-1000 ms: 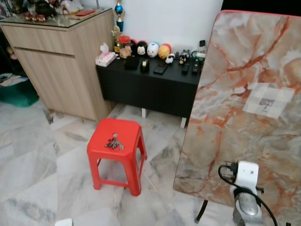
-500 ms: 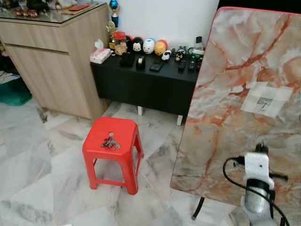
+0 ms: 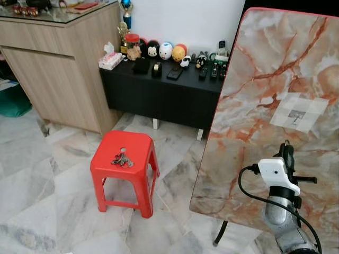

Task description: Hang keys on a hook

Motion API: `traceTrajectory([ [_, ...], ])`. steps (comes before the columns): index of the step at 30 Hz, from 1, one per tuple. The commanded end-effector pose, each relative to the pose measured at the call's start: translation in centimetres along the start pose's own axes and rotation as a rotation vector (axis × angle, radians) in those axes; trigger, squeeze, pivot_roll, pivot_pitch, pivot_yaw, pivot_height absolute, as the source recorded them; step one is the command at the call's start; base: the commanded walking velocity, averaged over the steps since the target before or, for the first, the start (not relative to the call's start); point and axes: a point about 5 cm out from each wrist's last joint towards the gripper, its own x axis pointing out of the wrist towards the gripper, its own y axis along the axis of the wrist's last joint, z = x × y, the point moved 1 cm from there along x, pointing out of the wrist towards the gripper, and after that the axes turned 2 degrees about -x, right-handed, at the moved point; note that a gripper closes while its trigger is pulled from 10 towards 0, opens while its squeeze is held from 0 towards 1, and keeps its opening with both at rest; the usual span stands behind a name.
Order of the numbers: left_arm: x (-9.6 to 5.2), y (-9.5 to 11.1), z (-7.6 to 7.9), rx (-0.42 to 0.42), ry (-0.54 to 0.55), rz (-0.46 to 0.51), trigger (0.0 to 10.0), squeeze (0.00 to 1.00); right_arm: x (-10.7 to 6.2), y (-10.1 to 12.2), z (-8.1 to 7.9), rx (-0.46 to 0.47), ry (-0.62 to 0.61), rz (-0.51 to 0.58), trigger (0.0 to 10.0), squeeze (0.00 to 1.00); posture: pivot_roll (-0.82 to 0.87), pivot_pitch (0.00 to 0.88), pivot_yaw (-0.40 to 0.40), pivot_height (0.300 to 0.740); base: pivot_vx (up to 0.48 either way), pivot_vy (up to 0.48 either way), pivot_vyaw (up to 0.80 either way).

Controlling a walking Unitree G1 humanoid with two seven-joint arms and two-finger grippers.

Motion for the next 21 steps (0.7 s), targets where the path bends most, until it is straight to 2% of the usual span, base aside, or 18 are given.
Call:
traceTrajectory([
  [1,0.0,-0.4,0.5,-0.004,-0.007,-0.023,10.0,0.00,0.6,-0.1,0.4,-0.017,-0.019,-0.006,10.0,0.00,0.07,0.000,-0.078,0.718,0.000,0.000,0.00],
  [3,0.2,-0.4,1.4,0.001,-0.020,-0.031,10.0,0.00,1.4,-0.1,0.5,-0.017,-0.049,-0.051,10.0,0.00,0.07,0.000,-0.077,0.718,0.000,0.000,0.00],
  [6,0.2,-0.6,1.5,-0.001,-0.020,-0.037,10.0,0.00,1.8,0.3,0.6,-0.022,-0.065,-0.037,10.0,0.00,0.07,0.000,-0.078,0.718,0.000,0.000,0.00],
  [15,-0.7,-1.8,-0.7,-0.011,-0.002,-0.062,10.0,0.00,3.2,1.2,1.2,-0.021,-0.124,-0.016,10.0,0.00,0.08,0.000,-0.079,0.718,0.000,0.000,0.00],
  [20,-0.7,-1.7,-0.9,-0.012,0.002,-0.061,10.0,0.00,3.4,1.4,1.3,-0.026,-0.139,-0.010,10.0,0.00,0.08,0.000,-0.078,0.718,0.000,0.000,0.00],
  [21,-0.2,-1.0,-0.2,-0.009,-0.005,-0.052,10.0,0.00,3.5,1.4,1.4,-0.028,-0.147,-0.016,10.0,0.00,0.08,0.000,-0.076,0.718,0.000,0.000,0.00],
])
